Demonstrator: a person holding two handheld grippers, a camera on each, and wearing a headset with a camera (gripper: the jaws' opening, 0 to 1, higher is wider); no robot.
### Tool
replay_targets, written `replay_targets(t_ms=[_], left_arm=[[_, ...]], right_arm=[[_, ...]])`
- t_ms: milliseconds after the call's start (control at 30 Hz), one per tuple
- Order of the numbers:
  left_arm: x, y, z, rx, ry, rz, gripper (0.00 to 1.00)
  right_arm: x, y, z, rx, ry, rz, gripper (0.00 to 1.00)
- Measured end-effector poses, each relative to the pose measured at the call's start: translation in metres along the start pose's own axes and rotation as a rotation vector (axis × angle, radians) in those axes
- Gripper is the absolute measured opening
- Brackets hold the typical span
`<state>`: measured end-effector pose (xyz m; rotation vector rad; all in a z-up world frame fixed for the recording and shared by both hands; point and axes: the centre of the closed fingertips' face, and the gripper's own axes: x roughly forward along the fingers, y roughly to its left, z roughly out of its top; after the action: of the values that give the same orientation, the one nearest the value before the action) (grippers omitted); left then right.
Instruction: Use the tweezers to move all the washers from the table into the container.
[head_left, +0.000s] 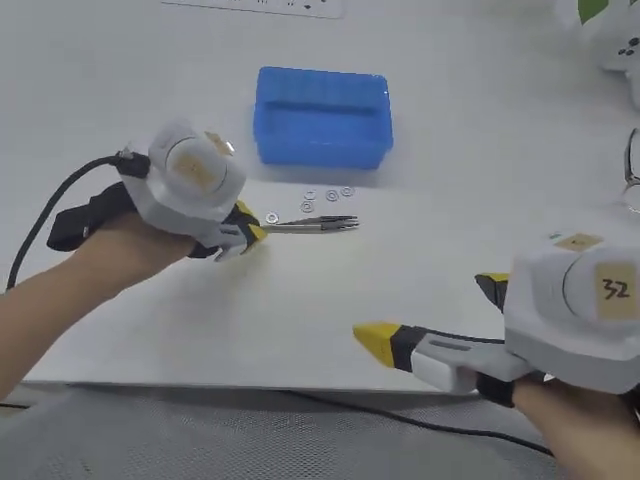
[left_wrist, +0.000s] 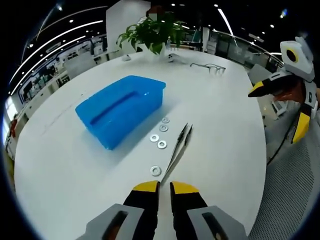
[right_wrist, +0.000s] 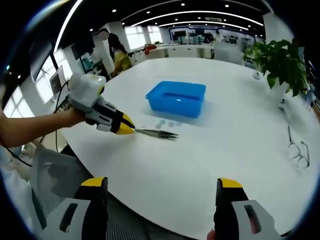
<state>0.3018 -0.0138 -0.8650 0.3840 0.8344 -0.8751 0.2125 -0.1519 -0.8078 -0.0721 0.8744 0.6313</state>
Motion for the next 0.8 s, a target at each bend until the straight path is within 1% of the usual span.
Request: replay_targets(t_ms=[67,167,233,267,300,367,400,433,500,633,667,700,800], left_arm=[[0.001,0.002,0.002,-0.013,-0.004,-0.005,0.06],[0.002,0.003,0.002,-0.009,-0.006,-0.005,0.05],[0.004,0.004,0.001,0.009,0.007,-0.009,0.02],[0.005,0.003,-0.002,0.029,0.022,-0.012,0.00],[0.007,0.003,-0.003,0.052,0.023,-0.015,0.00],[0.008,-0.003,-0.006,0.079,0.033,-0.029,0.00],[0.007,-0.004,-0.006,0.083,0.033,-0.027,0.00],[0.006,-0.004,-0.004,0.097,0.023,-0.024,0.00],[0.005,-0.004,-0.002,0.103,0.012,-0.022,0.00],[0.006,0.000,0.001,0.084,-0.005,-0.008,0.00],[0.006,0.001,0.003,0.067,-0.015,-0.006,0.06],[0.006,0.001,0.003,0.052,-0.017,-0.012,0.08],[0.007,0.000,0.007,0.011,-0.036,-0.029,0.08]], right_arm=[[0.002,0.003,0.002,-0.003,0.002,0.009,0.88],[0.003,0.004,0.003,-0.017,0.006,0.010,0.88],[0.003,0.005,0.005,-0.021,0.004,0.009,0.88],[0.004,0.005,0.005,-0.021,0.006,0.012,0.88],[0.004,0.005,0.005,-0.021,0.007,0.012,0.88],[0.005,0.005,0.005,-0.025,0.013,0.016,0.88],[0.005,0.006,0.006,-0.028,0.012,0.016,0.88],[0.004,0.006,0.007,-0.031,0.009,0.015,0.88],[0.004,0.006,0.008,-0.032,0.007,0.019,0.88],[0.006,0.006,0.009,-0.036,0.012,0.022,0.87],[0.006,0.006,0.010,-0.036,0.012,0.024,0.87],[0.006,0.007,0.010,-0.036,0.011,0.026,0.87],[0.008,0.008,0.010,-0.041,0.017,0.031,0.87]])
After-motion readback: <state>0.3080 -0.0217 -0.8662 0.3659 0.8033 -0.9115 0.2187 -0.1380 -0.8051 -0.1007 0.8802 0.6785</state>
